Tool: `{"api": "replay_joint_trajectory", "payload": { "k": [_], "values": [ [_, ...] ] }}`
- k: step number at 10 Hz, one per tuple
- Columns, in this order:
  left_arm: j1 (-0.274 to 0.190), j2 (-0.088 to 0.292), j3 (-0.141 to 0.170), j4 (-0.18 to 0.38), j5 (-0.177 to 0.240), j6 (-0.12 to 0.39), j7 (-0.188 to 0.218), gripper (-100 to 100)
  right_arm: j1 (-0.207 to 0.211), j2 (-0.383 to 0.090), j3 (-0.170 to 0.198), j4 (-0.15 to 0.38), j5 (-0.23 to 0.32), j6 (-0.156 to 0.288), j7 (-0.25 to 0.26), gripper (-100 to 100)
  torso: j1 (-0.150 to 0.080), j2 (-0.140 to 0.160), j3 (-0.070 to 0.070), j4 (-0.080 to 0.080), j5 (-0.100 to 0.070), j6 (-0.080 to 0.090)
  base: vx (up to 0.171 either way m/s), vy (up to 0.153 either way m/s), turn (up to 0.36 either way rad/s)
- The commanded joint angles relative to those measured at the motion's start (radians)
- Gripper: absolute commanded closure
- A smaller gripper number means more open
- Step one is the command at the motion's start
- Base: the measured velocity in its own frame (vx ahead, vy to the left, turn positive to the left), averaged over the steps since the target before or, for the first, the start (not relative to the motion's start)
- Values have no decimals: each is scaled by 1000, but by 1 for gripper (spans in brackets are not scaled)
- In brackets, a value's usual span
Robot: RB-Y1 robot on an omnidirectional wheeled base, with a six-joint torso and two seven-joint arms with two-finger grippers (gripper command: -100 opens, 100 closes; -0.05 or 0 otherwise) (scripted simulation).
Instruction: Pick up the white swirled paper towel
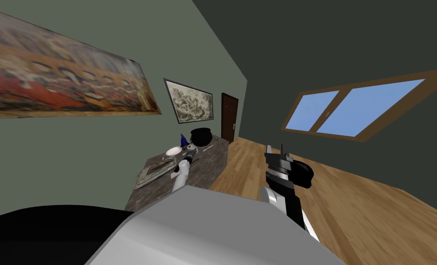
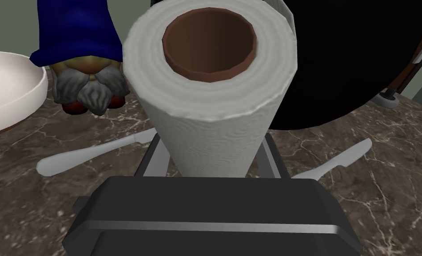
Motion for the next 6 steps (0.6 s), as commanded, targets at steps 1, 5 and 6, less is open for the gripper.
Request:
{"api": "replay_joint_trajectory", "payload": {
  "k": [1, 5, 6],
  "values": [
    [21, 2, 4, -32, 49, 48, -37, 100, 0, 0, 0, 0, 0, 0, 0, 0, 0, 0, 0, 0, 0, 0, 40, -54, 25],
    [144, 5, 81, -159, 175, 165, -159, 100, 0, 0, 0, 0, 0, 0, 0, 0, 0, -1, 0, 0, -1, 3, 85, -81, 9],
    [170, 5, 81, -194, 183, 188, -170, 100, 0, 0, 0, 0, 0, 0, 0, 0, -1, -1, 0, 0, -2, 1, 93, -82, 17]
  ]
}}
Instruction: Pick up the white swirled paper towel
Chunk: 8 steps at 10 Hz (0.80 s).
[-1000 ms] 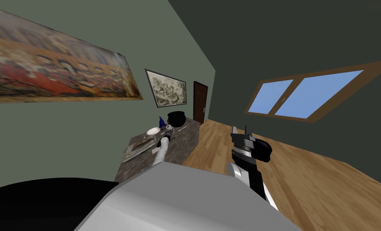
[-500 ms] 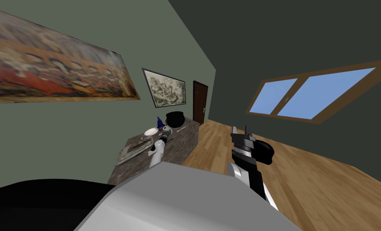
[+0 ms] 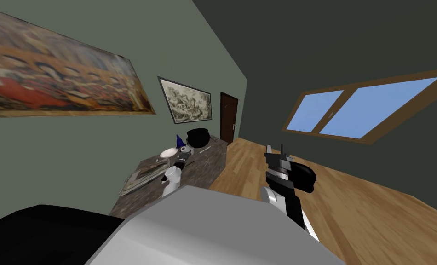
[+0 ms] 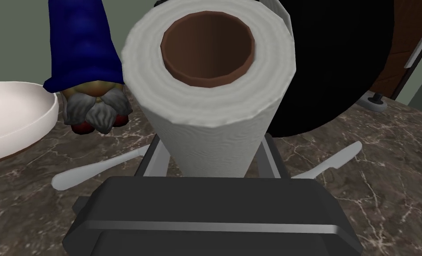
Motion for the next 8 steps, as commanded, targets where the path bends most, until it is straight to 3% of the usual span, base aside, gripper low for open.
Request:
{"api": "replay_joint_trajectory", "payload": {
  "k": [1, 2, 3, 4, 6, 8],
  "values": [
    [15, 7, 7, -26, 50, 50, -45, 100, 0, 0, 0, 0, 0, 0, 0, 0, 0, 0, 0, 0, 0, 0, 53, -41, 38],
    [15, 7, 7, -26, 71, 54, -45, 100, 0, 0, 0, 0, 0, 0, 0, 0, 1, 1, 1, 1, 0, 2, 11, -15, -11],
    [62, 8, 45, -71, 104, 93, -92, 100, 0, 0, 0, 0, 0, 0, 0, 0, 3, 3, 2, 1, 1, 2, 73, -92, -16],
    [90, 8, 45, -105, 125, 118, -105, 100, 0, 0, 0, 0, 0, 0, 0, 0, 0, 1, 1, 1, 0, 0, 88, -96, 49],
    [90, 8, 45, -112, 162, 142, -127, 100, 0, 0, 0, 0, 0, 0, 0, 0, 0, 1, 1, 1, 0, 2, 33, -25, 6],
    [89, 9, 45, -111, 160, 140, -124, 100, 0, 0, 0, 0, 0, 0, 0, 0, 5, 4, 2, 1, 2, 2, -1, 2, -8]
  ]
}}
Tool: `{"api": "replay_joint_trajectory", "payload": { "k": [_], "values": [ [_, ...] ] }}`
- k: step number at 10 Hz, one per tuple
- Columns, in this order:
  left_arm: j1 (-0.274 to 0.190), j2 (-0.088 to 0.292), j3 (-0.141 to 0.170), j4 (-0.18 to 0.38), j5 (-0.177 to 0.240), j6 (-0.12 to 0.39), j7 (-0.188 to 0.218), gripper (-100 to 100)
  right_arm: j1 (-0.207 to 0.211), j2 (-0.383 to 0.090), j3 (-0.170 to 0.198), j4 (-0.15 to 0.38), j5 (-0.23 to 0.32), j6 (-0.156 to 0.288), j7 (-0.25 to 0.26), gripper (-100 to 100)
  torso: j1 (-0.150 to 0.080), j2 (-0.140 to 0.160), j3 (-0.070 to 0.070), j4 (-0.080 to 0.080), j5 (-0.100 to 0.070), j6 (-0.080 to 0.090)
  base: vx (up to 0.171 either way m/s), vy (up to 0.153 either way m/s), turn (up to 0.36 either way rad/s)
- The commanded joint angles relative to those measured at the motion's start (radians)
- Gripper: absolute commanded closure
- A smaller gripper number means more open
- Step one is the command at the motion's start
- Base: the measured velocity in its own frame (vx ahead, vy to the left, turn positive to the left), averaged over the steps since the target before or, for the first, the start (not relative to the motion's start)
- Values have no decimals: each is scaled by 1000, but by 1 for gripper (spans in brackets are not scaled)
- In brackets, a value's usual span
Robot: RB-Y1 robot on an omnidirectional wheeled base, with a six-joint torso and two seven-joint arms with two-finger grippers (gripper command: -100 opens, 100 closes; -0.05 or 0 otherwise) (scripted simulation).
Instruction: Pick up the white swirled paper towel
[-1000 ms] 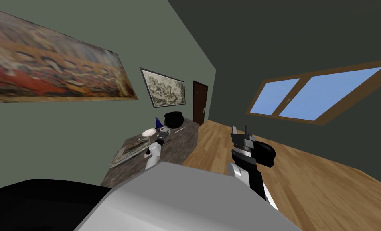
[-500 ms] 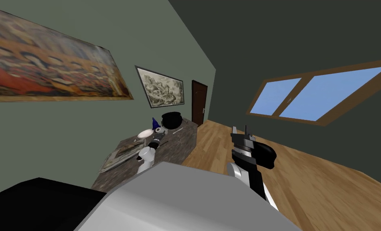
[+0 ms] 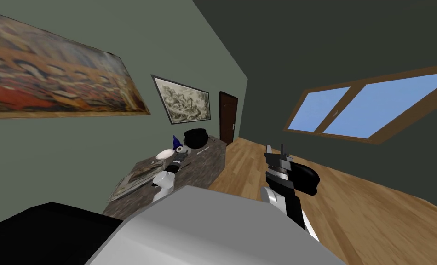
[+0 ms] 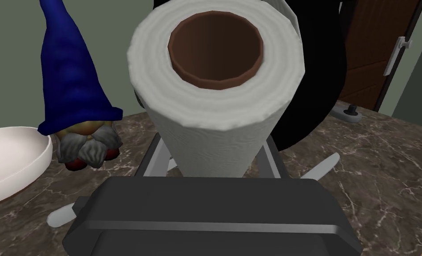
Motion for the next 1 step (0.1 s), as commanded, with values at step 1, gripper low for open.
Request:
{"api": "replay_joint_trajectory", "payload": {
  "k": [1],
  "values": [
    [0, 0, 0, 0, 0, 0, 0, 0, 0, 0, 0, 0, 0, 0, 0, 0, 0, 0, 0, 0, 0, 0, 0, 0, 0]
  ]
}}
